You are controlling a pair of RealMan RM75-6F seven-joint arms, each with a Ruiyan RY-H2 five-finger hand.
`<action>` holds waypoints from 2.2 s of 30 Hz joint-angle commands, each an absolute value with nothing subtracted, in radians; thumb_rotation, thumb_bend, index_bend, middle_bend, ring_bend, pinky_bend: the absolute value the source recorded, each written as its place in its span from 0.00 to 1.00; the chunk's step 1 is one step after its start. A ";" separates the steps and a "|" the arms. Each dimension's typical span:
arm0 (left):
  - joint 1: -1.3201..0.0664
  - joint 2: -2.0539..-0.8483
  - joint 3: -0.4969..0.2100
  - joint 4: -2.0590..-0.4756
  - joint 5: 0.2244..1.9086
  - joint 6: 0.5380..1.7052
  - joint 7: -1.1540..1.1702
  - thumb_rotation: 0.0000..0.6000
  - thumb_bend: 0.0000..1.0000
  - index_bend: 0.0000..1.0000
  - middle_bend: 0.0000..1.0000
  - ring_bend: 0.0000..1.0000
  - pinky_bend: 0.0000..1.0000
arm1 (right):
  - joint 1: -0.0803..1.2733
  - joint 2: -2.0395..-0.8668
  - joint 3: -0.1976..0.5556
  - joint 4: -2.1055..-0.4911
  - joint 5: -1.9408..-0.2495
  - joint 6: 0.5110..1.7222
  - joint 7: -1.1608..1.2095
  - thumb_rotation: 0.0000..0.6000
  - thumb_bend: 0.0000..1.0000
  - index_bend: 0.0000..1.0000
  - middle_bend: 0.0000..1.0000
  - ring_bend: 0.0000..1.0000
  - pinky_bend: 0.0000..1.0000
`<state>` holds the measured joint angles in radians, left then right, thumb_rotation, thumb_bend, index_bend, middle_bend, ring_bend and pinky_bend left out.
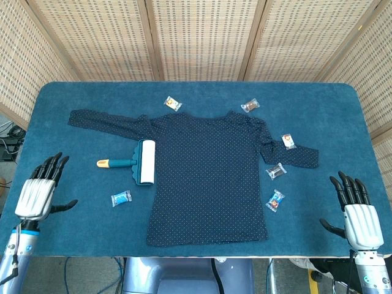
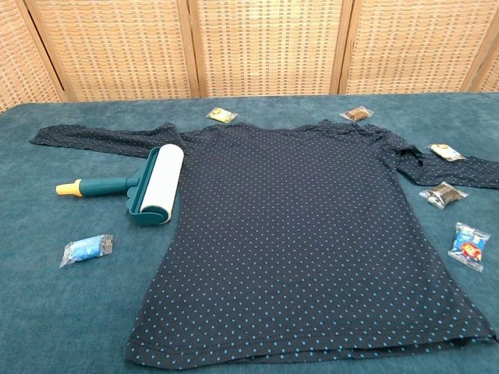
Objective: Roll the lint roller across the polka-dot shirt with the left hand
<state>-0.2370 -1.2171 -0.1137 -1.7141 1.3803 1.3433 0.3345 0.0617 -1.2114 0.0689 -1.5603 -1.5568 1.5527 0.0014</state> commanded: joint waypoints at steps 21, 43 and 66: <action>-0.655 -1.214 -0.238 -1.602 0.841 0.812 0.537 1.00 0.39 0.46 0.85 0.79 0.72 | 0.074 -1.233 0.082 -1.512 -1.528 1.531 0.027 1.00 0.08 0.00 0.00 0.00 0.00; -0.857 -1.411 -0.115 -1.357 0.623 0.775 0.726 1.00 0.33 0.41 0.86 0.79 0.73 | 0.068 -1.239 0.102 -1.485 -1.512 1.555 0.048 1.00 0.08 0.00 0.00 0.00 0.00; -0.890 -1.563 -0.068 -1.187 0.686 0.821 0.730 1.00 0.33 0.40 0.86 0.79 0.73 | 0.067 -1.240 0.111 -1.474 -1.497 1.556 0.057 1.00 0.08 0.00 0.00 0.00 0.00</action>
